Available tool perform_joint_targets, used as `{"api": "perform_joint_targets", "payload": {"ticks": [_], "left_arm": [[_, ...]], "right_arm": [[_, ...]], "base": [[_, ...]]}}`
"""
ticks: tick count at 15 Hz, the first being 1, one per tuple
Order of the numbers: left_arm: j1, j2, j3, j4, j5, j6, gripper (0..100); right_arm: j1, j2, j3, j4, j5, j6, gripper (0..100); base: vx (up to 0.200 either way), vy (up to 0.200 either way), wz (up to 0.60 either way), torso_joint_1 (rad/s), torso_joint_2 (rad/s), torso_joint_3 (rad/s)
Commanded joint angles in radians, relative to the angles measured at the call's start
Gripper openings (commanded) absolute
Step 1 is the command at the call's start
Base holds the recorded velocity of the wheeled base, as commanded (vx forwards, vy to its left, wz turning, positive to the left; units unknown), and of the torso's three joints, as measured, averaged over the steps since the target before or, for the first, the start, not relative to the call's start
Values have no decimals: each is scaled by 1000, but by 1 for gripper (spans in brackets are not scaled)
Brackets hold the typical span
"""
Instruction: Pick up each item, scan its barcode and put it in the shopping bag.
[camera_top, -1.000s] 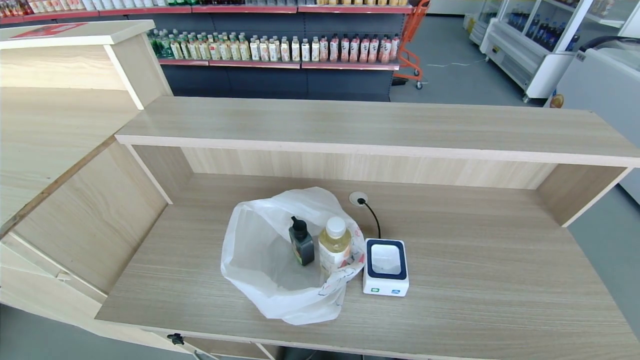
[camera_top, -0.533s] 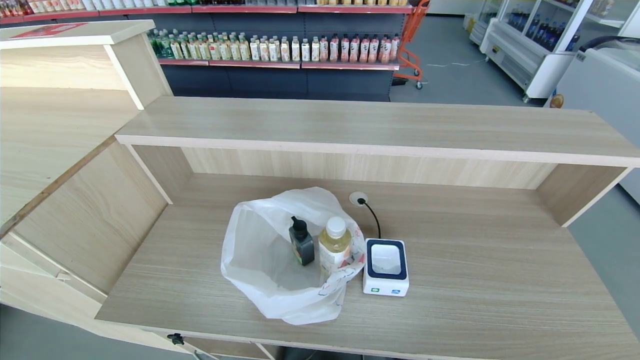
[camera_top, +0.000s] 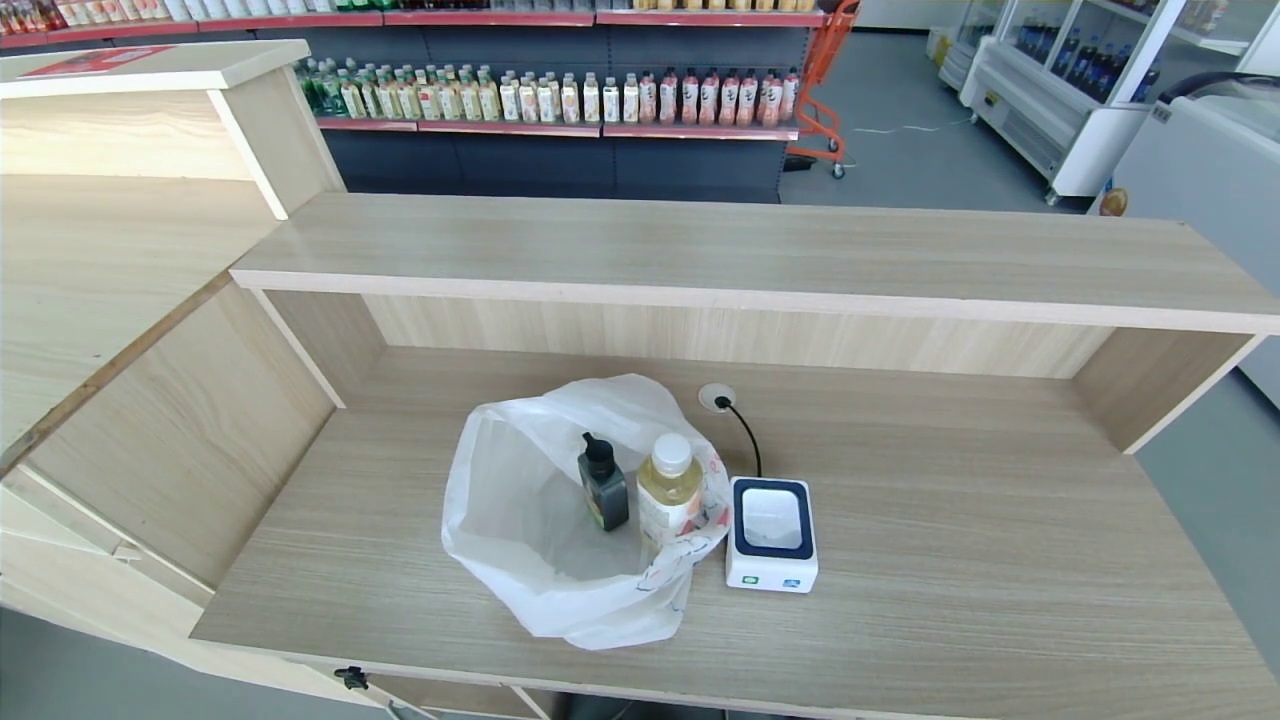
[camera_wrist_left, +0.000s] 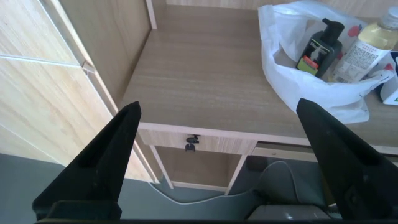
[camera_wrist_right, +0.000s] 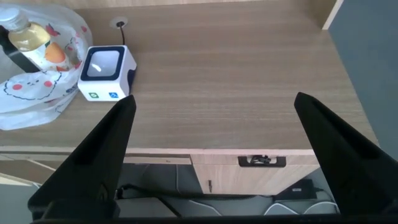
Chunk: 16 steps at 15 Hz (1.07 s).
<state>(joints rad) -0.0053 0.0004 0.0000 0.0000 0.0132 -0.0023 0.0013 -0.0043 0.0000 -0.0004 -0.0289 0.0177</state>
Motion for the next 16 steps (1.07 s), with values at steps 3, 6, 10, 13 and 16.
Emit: {"api": "perform_joint_targets", "payload": {"ticks": [3,6,10,13,16], "left_arm": [[1,0,0,0,1,-1,100],[-1,0,0,0,1,-1,100],[-1,0,0,0,1,-2,100],[1,0,0,0,1,-10,100],[1,0,0,0,1,-7,100]], "right_arm": [[0,4,0,0,0,5,100],[0,4,0,0,0,7,100],[0,4,0,0,1,8,100],[0,4,0,2,1,4,100],[0,4,0,2,1,5,100]], "base": [[0,0,0,0,0,0],[0,0,0,0,0,0],[0,0,0,0,0,0],[0,-67,0,2,1,1],[0,-200,0,4,1,1]]}}
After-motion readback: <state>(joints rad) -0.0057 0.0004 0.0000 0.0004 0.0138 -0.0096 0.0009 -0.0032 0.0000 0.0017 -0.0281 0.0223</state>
